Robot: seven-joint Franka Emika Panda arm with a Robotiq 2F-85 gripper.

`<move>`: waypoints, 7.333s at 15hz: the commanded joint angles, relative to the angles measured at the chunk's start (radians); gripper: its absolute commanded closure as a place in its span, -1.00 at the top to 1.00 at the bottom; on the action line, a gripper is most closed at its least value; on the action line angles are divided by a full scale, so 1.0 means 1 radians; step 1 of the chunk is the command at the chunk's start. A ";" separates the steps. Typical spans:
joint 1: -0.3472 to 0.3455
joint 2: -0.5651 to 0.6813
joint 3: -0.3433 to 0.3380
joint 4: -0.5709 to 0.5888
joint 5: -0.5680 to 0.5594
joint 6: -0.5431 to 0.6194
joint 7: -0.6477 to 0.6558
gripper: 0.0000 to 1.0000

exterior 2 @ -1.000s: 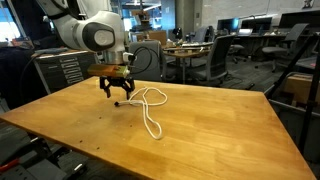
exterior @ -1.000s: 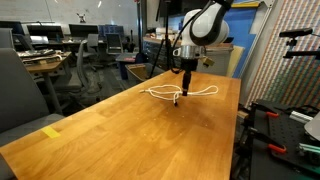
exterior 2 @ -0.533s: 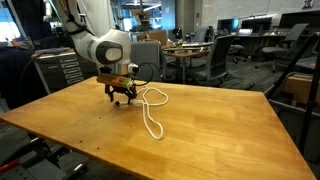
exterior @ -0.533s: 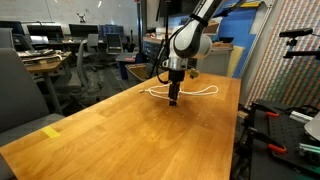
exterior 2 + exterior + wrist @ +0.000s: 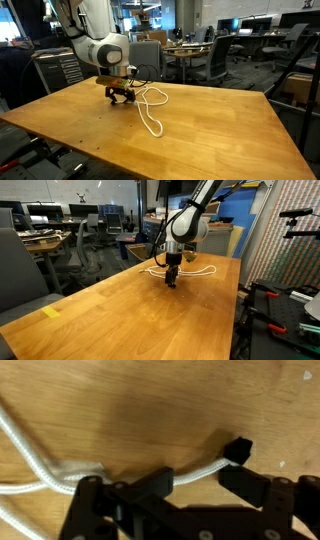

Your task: Tie a knot using the white rope

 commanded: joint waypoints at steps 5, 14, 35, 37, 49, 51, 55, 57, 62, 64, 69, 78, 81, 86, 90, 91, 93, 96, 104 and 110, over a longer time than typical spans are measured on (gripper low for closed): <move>0.245 -0.163 -0.198 -0.130 -0.222 -0.115 0.413 -0.82; 0.055 -0.195 -0.116 -0.283 -0.042 -0.136 0.277 -0.77; 0.156 -0.400 -0.164 -0.318 -0.666 0.024 0.216 1.00; 0.153 -0.395 -0.165 -0.316 -0.668 0.029 0.203 1.00; 0.237 -0.150 -0.262 -0.050 -0.927 0.168 0.366 1.00; 0.214 -0.089 -0.211 0.002 -0.852 0.162 0.310 1.00; 0.209 -0.001 -0.185 0.080 -0.795 0.122 0.291 1.00; 0.227 0.024 -0.204 0.105 -0.792 0.114 0.298 0.48; 0.192 0.049 -0.174 0.141 -0.717 0.096 0.255 -0.13; 0.175 0.054 -0.162 0.153 -0.656 0.094 0.224 -0.44; 0.130 0.067 -0.136 0.177 -0.499 0.070 0.135 -0.94; 0.104 0.029 -0.123 0.158 -0.403 0.012 0.078 -0.94; 0.130 -0.084 -0.127 0.081 -0.438 0.015 0.065 -0.96; 0.199 -0.299 -0.215 -0.012 -0.570 0.024 0.134 -0.96; 0.106 -0.354 -0.217 -0.038 -0.510 -0.024 0.106 -0.96; 0.083 -0.350 -0.217 -0.043 -0.488 -0.033 0.098 -0.96; 0.036 -0.323 -0.210 -0.055 -0.429 -0.036 0.072 -0.96; -0.010 -0.293 -0.197 -0.072 -0.360 -0.040 0.036 -0.96; -0.050 -0.255 -0.160 -0.070 -0.252 -0.044 -0.002 -0.96; -0.048 -0.185 -0.101 -0.020 -0.173 -0.009 -0.040 -0.96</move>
